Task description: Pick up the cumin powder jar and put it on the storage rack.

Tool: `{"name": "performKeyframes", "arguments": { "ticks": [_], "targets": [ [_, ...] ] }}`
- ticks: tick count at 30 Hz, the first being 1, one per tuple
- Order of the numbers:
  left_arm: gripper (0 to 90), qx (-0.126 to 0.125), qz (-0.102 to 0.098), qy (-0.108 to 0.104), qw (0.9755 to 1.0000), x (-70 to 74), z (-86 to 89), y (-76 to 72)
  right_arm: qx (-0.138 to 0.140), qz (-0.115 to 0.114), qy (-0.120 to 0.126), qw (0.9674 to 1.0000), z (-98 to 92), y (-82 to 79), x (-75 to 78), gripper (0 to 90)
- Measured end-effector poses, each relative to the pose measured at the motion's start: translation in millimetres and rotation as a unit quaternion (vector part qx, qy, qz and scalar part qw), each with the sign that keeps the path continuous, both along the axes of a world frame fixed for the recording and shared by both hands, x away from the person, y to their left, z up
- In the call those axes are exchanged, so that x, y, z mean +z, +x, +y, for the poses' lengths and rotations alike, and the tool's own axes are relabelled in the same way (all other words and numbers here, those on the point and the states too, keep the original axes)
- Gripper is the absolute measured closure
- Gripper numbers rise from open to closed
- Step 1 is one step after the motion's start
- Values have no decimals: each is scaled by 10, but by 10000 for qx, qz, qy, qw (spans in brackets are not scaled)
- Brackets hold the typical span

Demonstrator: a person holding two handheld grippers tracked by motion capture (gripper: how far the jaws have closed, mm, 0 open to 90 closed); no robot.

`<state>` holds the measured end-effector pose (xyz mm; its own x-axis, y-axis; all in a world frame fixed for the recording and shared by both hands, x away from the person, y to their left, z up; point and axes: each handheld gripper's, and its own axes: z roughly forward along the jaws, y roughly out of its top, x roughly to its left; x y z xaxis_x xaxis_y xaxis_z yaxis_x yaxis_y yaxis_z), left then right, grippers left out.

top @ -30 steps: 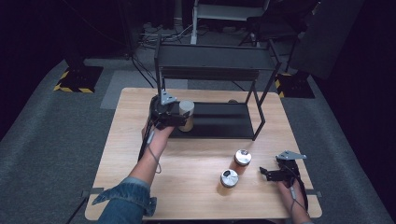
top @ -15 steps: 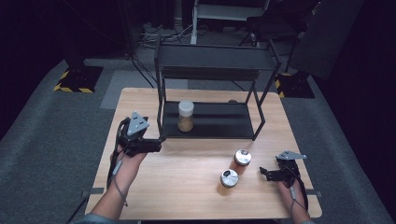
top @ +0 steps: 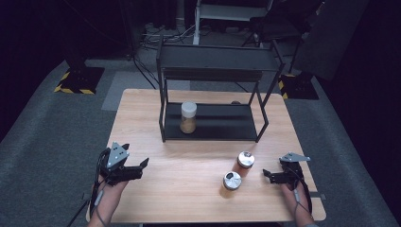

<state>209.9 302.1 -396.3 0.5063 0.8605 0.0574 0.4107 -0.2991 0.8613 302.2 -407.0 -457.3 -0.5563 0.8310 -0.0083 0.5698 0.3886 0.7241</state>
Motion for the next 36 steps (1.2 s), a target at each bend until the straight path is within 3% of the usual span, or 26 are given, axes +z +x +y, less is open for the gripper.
{"name": "performKeyframes", "arguments": {
  "ticks": [3,7,11,19,22,24,26,36],
  "targets": [
    [139,77,103,-22,9999,-154,49,21,-1,0,0,10000,0,0,0,29],
    [138,136,214,282,9993,-301,38,31,0,0,0,10000,0,0,0,29],
    [135,196,341,347,9986,-446,68,25,0,0,1,10000,0,0,0,29],
    [123,235,845,487,9950,-653,103,118,-7,-3,-2,10000,2,-5,0,29],
    [85,292,1156,438,9919,-632,119,205,-9,-4,-5,10000,2,-6,0,29],
    [77,396,1325,276,9900,-624,145,245,-15,-4,-7,10000,3,-9,0,29],
    [43,451,1344,294,9895,-621,133,251,-25,2,-9,10000,5,-15,2,29],
    [36,531,1350,276,9890,-623,113,247,-55,1,-10,10000,7,-31,2,29]
  ]
}}
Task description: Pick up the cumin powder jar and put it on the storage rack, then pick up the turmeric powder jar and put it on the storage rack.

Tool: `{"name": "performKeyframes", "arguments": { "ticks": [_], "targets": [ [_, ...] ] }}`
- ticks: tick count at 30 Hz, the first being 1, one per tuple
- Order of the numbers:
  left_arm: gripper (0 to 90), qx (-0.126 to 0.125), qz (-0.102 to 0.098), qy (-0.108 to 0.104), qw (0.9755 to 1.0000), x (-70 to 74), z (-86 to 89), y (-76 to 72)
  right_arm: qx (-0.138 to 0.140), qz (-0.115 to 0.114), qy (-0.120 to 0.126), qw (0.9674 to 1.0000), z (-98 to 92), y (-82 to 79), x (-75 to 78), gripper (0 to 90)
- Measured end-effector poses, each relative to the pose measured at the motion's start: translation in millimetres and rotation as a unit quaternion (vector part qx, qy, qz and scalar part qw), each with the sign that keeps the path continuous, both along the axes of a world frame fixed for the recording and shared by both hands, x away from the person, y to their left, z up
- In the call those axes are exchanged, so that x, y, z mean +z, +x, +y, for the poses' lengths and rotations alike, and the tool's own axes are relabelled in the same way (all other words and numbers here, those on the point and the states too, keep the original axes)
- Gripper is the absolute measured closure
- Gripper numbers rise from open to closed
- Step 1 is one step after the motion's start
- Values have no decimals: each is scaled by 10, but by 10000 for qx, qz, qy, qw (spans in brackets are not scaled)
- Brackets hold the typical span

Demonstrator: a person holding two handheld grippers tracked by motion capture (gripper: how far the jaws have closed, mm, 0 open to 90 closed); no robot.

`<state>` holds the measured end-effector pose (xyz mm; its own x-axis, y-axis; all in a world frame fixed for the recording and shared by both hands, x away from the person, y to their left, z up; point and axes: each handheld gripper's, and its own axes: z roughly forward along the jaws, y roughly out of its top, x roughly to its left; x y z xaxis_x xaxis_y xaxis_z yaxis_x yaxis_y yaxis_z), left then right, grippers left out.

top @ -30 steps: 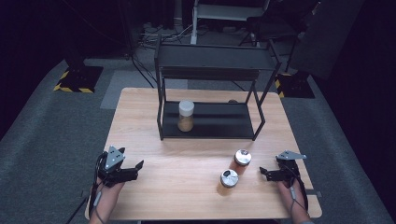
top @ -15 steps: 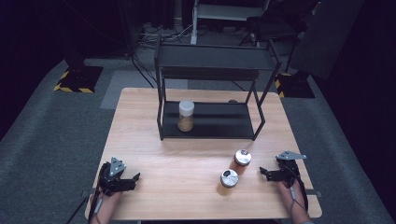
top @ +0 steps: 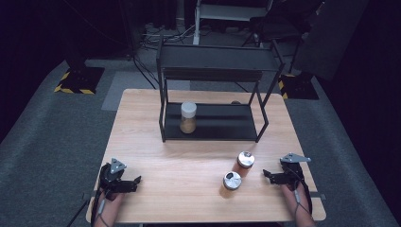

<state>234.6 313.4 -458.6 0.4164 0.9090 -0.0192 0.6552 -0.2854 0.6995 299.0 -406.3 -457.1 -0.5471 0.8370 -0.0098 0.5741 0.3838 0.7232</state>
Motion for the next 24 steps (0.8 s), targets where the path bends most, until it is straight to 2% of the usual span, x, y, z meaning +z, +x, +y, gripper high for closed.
{"name": "performKeyframes", "arguments": {
  "ticks": [14,17,22,24],
  "targets": [
    [33,35,13,22,10000,6,-19,0,-89,28,-5,10000,25,-18,9,28],
    [33,39,14,21,10000,6,-20,0,-34,76,43,10000,13,-29,43,46],
    [32,39,14,20,10000,6,-20,0,-25,-166,220,9996,-9,-187,154,52],
    [32,37,14,23,10000,7,-20,0,12,-361,330,9988,-35,-285,215,52]
  ]
}}
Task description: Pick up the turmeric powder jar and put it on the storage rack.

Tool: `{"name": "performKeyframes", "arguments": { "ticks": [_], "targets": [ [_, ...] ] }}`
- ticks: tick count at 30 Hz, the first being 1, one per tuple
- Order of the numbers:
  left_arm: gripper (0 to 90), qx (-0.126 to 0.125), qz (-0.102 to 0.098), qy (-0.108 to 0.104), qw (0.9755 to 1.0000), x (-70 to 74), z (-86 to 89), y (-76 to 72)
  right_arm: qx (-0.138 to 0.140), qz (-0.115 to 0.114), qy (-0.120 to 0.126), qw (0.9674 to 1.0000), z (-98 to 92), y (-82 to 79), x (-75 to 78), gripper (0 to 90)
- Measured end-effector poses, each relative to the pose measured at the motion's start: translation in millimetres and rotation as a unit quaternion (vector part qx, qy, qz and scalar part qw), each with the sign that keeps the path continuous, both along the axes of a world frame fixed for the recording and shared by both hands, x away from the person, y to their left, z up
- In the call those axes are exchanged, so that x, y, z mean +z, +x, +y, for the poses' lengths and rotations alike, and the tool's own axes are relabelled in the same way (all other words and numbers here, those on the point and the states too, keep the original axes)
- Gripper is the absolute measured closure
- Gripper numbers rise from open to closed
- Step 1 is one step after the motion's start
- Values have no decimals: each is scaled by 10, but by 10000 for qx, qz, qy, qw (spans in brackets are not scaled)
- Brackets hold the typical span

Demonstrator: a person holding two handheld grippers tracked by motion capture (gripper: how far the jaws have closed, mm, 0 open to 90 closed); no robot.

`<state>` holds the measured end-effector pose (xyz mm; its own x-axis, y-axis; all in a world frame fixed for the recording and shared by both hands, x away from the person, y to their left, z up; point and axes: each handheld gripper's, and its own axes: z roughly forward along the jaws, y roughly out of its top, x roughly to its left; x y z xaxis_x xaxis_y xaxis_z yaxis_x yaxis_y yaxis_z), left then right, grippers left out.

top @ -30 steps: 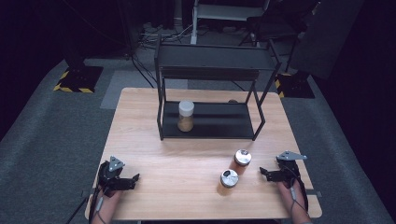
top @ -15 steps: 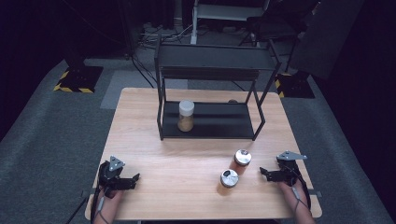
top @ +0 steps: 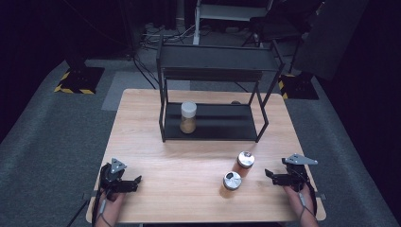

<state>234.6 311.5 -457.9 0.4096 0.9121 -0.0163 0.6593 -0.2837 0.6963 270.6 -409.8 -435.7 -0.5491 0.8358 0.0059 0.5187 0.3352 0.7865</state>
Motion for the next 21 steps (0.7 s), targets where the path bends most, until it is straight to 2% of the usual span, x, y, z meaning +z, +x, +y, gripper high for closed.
{"name": "performKeyframes", "arguments": {
  "ticks": [5,10,16,21],
  "targets": [
    [32,0,0,-1,10000,0,0,0,35,-297,254,9992,-55,-153,105,52],
    [32,1,0,-2,10000,0,0,0,113,-608,454,9971,-93,-285,200,51],
    [32,1,-1,-2,10000,-1,0,0,212,-733,625,9951,-84,-343,217,51],
    [32,0,0,0,10000,0,0,0,474,-823,791,9923,-9,-364,252,51]
  ]
}}
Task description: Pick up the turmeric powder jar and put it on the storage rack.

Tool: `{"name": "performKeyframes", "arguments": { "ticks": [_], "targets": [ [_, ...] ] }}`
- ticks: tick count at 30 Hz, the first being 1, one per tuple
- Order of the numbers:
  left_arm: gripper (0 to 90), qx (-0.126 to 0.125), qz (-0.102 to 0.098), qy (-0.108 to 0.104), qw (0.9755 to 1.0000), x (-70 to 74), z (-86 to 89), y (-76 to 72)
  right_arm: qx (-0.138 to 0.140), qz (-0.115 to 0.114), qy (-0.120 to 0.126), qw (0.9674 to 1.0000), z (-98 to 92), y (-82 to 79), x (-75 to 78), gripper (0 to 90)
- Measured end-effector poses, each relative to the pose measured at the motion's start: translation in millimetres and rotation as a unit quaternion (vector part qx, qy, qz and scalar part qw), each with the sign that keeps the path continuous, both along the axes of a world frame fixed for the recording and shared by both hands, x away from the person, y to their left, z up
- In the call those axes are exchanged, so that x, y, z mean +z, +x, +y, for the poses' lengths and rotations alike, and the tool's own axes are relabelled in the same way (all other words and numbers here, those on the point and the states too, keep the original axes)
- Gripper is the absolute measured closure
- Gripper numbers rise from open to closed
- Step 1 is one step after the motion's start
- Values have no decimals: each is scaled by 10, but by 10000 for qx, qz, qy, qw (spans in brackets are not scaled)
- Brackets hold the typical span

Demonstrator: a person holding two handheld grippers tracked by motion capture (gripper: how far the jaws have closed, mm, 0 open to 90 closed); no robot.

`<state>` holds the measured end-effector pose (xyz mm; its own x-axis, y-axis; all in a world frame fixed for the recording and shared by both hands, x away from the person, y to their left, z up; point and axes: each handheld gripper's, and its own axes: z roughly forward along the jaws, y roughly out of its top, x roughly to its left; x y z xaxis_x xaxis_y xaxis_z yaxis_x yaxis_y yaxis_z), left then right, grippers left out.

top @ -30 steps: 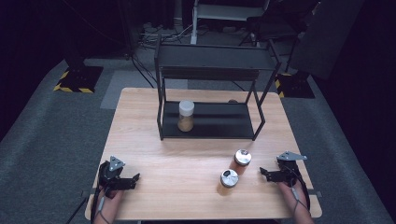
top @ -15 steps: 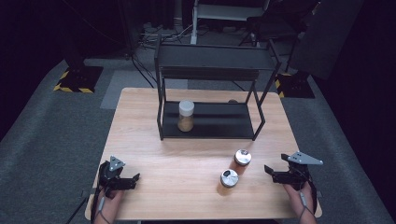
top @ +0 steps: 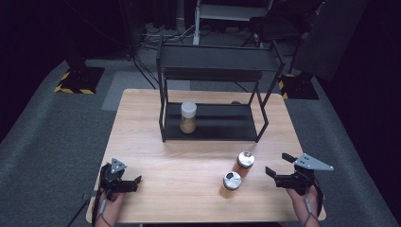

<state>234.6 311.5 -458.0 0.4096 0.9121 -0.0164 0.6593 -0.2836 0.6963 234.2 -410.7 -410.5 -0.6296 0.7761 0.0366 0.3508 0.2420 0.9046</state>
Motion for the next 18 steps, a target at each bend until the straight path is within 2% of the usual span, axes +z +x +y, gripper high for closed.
{"name": "performKeyframes", "arguments": {
  "ticks": [8,18],
  "targets": [
    [32,2,-1,-3,10000,-1,0,0,565,-85,42,9984,246,-20,64,51],
    [32,0,-1,-1,10000,0,0,0,1156,-40,70,9933,564,-14,47,51]
  ]
}}
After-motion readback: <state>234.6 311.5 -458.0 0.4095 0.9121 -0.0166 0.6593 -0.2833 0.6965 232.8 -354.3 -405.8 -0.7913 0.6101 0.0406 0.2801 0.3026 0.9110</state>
